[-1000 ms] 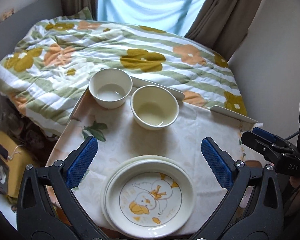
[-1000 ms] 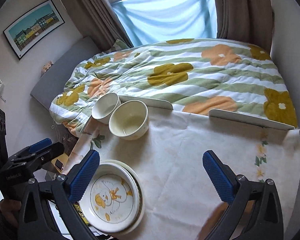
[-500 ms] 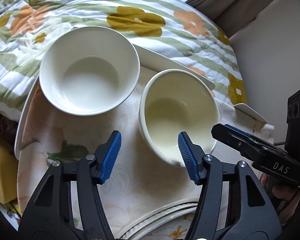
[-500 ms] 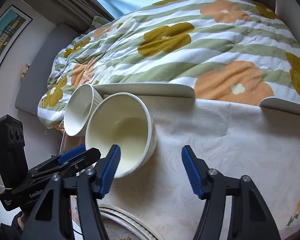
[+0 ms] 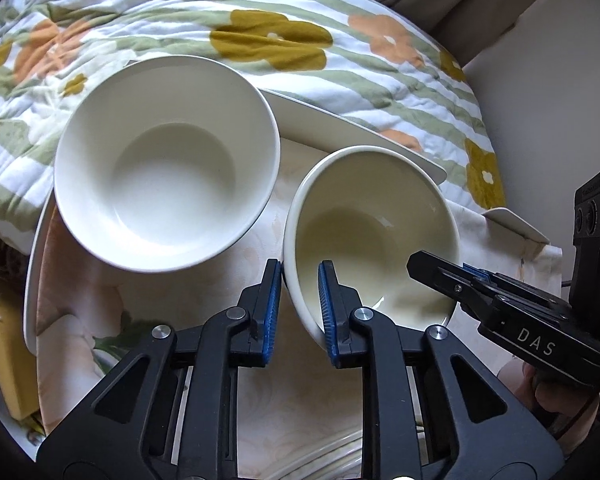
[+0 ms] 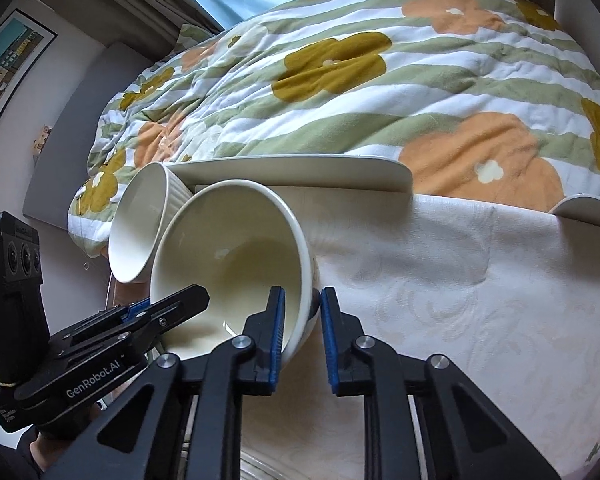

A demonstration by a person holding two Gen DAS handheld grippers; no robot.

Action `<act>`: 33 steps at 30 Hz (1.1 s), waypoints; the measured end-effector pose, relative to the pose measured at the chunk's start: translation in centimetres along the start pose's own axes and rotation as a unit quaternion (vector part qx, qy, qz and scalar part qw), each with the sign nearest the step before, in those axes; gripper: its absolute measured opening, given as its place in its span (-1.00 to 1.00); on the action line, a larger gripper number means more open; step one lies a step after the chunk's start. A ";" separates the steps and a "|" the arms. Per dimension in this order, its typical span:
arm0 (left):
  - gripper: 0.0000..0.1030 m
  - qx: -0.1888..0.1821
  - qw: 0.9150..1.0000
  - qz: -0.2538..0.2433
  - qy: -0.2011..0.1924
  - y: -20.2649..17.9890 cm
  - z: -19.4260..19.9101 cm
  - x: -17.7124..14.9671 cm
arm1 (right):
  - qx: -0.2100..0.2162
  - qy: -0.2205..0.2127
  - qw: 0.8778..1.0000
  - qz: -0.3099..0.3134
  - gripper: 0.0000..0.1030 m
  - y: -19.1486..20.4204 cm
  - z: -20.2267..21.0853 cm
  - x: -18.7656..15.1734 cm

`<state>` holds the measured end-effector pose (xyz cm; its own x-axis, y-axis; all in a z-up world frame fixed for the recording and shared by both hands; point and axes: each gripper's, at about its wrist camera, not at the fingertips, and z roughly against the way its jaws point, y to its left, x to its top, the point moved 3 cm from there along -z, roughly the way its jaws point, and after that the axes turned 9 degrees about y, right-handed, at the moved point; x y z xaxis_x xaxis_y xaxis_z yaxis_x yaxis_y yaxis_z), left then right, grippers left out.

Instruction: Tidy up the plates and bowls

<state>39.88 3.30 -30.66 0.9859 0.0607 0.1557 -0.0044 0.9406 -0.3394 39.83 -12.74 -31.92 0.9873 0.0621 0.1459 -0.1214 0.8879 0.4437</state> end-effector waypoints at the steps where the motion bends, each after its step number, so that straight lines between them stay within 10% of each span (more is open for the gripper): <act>1: -0.68 0.000 1.000 -0.001 -0.001 0.0 0.0 0.0 | 0.001 -0.001 1.000 -0.001 -0.68 0.0 0.0 0.0; 13: -0.68 0.007 0.998 -0.042 -0.044 -4.7 5.0 -1.8 | 0.009 -0.056 0.998 0.002 -0.68 -0.3 6.1 -2.4; 33: -0.68 -0.024 0.988 -0.139 -0.065 -25.9 7.9 -15.2 | -0.034 -0.134 0.990 -0.033 -0.68 -11.5 22.0 -17.3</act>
<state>23.68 -19.34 -16.87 0.9183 -0.1520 0.3657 0.2739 0.9106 -0.3094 21.94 -34.00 -20.10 0.9292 -0.1132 0.3518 -0.0407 0.9148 0.4019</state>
